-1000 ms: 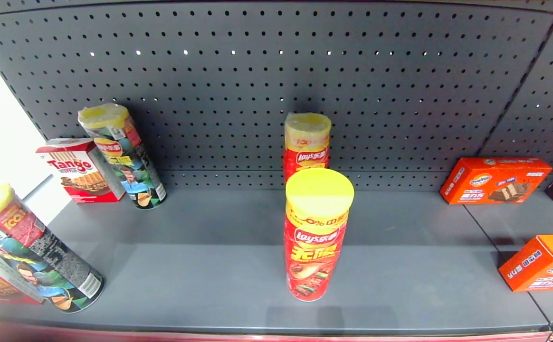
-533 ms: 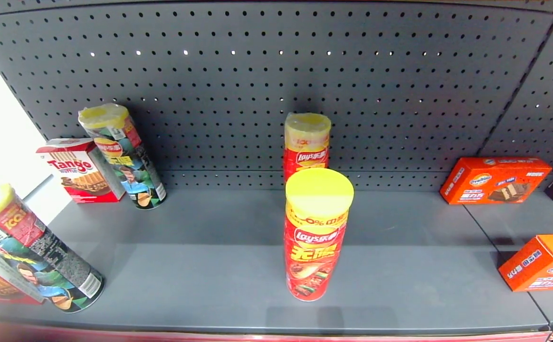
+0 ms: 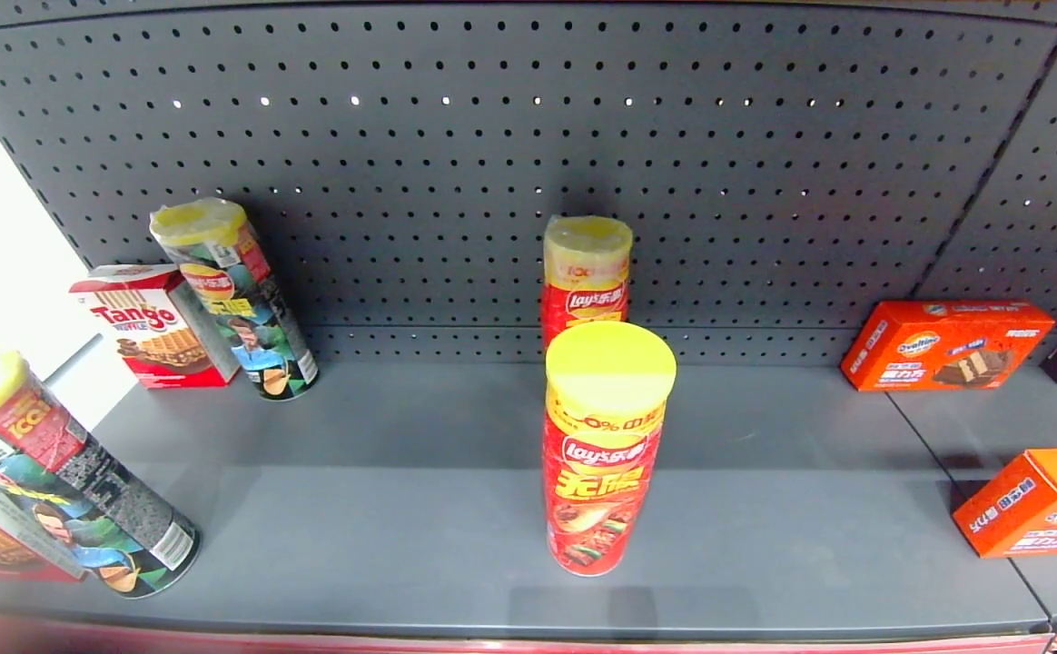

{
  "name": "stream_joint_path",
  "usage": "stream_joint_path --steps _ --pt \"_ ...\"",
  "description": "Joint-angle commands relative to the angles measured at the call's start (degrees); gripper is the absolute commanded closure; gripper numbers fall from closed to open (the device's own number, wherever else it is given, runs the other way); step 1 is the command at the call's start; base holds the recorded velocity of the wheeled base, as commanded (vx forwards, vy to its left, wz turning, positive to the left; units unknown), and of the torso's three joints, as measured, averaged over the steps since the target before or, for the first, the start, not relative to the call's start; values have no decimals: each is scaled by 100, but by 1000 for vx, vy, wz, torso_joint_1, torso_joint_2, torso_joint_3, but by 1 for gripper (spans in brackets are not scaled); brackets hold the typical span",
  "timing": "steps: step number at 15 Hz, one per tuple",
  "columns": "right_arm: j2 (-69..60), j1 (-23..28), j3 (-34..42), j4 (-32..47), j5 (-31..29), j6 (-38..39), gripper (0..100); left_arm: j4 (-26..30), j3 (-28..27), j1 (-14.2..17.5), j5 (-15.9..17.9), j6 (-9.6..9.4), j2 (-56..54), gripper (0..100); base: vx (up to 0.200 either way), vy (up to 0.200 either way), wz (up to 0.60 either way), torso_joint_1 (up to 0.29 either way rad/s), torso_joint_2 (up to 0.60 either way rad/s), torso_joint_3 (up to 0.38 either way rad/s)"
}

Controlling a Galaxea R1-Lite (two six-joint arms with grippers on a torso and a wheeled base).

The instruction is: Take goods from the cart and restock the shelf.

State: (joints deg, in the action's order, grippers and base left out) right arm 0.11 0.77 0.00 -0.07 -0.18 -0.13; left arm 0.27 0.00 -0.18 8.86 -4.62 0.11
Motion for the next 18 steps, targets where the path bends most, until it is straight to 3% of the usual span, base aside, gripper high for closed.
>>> stream_joint_path --steps 1,5,7,18 --pt "15 2 0 -1 1 -4 0 0 0 1 1 -4 -2 0 0 0 0 0 0 0" --pt "15 2 0 -1 -8 -4 0 -9 0 1 -7 14 -2 0 0 0 0 0 0 0" --pt "15 2 0 -1 -8 -4 0 -9 0 1 -16 31 -2 0 -200 0 0 7 0 5" --pt "15 2 0 -1 1 -4 0 -9 0 1 -16 31 -2 0 0 0 0 0 0 0"
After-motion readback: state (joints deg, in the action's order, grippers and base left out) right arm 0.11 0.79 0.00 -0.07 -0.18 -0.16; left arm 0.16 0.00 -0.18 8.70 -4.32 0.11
